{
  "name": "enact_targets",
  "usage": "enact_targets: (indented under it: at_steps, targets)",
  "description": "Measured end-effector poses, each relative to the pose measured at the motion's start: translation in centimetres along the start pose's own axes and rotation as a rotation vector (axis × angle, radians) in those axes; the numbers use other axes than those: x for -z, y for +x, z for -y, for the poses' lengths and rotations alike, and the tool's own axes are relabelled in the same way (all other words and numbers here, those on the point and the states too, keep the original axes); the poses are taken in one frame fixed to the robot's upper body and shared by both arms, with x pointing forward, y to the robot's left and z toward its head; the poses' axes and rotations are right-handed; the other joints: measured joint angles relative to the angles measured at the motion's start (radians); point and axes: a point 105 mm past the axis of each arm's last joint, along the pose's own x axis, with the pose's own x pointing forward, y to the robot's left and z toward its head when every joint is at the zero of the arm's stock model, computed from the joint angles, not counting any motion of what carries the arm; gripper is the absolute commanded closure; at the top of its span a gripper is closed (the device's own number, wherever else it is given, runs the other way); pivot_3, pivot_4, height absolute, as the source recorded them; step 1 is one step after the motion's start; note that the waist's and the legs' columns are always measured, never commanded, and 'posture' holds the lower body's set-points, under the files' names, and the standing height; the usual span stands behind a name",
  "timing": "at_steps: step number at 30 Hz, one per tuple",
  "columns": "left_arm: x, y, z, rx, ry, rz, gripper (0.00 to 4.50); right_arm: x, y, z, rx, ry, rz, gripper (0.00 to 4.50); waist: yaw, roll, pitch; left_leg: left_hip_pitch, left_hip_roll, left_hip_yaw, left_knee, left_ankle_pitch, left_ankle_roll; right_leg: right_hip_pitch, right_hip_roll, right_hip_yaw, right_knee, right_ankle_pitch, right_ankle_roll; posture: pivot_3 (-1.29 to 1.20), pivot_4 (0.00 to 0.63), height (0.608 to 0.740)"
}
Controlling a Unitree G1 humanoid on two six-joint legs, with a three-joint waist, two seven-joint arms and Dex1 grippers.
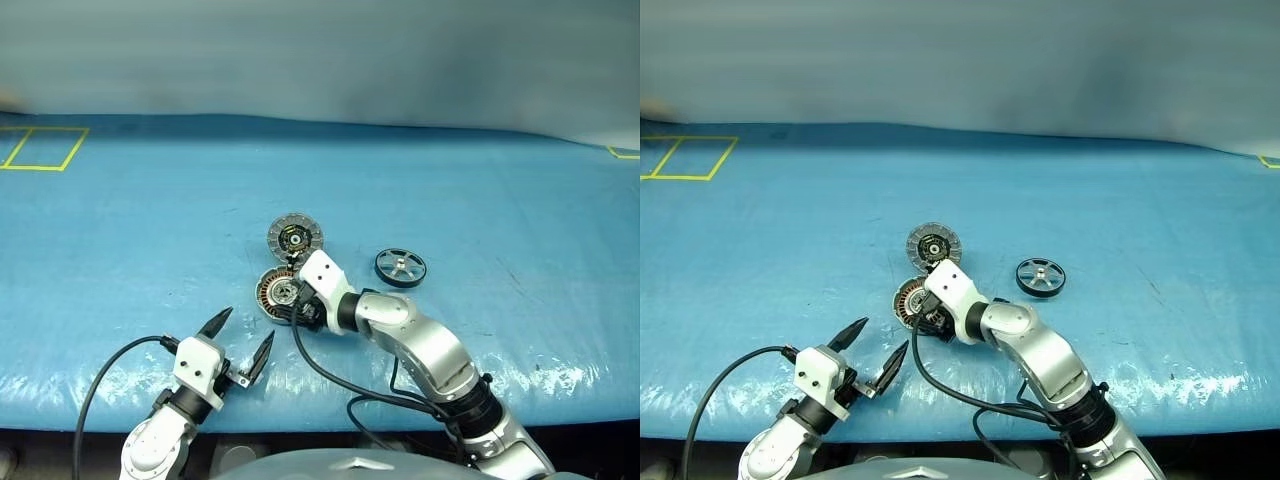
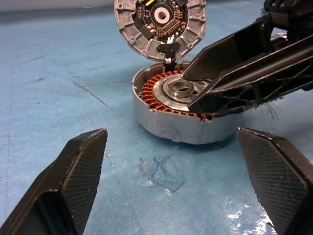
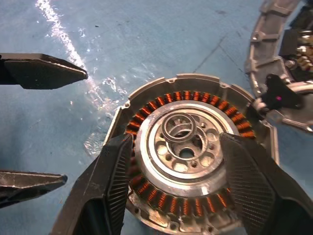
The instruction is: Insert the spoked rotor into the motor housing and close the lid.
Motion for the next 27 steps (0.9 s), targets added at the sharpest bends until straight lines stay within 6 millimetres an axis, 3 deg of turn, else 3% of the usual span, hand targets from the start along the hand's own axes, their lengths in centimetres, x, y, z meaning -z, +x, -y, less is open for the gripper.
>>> enact_targets:
  at_steps: [2, 9, 18, 27]
  targets:
    - [0.0, 0.0, 0.0, 0.002, -0.001, 0.0, 0.0, -0.6, -0.3, -0.3, 0.002, 0.013, 0.021, 2.15, -0.002, 0.0, 0.0, 0.0, 0.0, 0.0, -0.001, 0.0, 0.0, -0.001, 0.0, 0.0, 0.001, 0.0, 0.0, 0.0, 0.15, 0.74]
    - [-0.1, 0.2, 0.2, 0.014, -0.002, 0.011, 0.0, -1.7, 0.4, -1.0, 0.042, 0.084, -0.018, 4.47, -0.002, 0.0, 0.0, -0.001, 0.0, 0.0, -0.001, 0.0, 0.0, -0.002, 0.0, 0.0, 0.001, 0.0, -0.001, 0.0, 0.15, 0.74]
    - [-0.2, 0.2, 0.3, 0.011, -0.004, 0.02, 0.0, -2.8, 0.9, -1.9, 0.042, 0.084, -0.122, 4.47, -0.003, 0.001, 0.0, -0.002, 0.0, 0.0, -0.002, 0.0, 0.0, -0.005, 0.0, 0.0, 0.002, 0.001, -0.001, 0.0, 0.15, 0.74]
    - [0.1, 0.0, 0.8, 0.001, -0.035, 0.012, 0.0, -2.1, 1.2, -1.9, 0.038, 0.068, -0.178, 4.47, -0.006, 0.001, 0.0, -0.003, 0.001, 0.0, -0.002, 0.0, 0.0, -0.007, 0.0, 0.0, 0.003, 0.001, -0.001, 0.0, 0.15, 0.74]
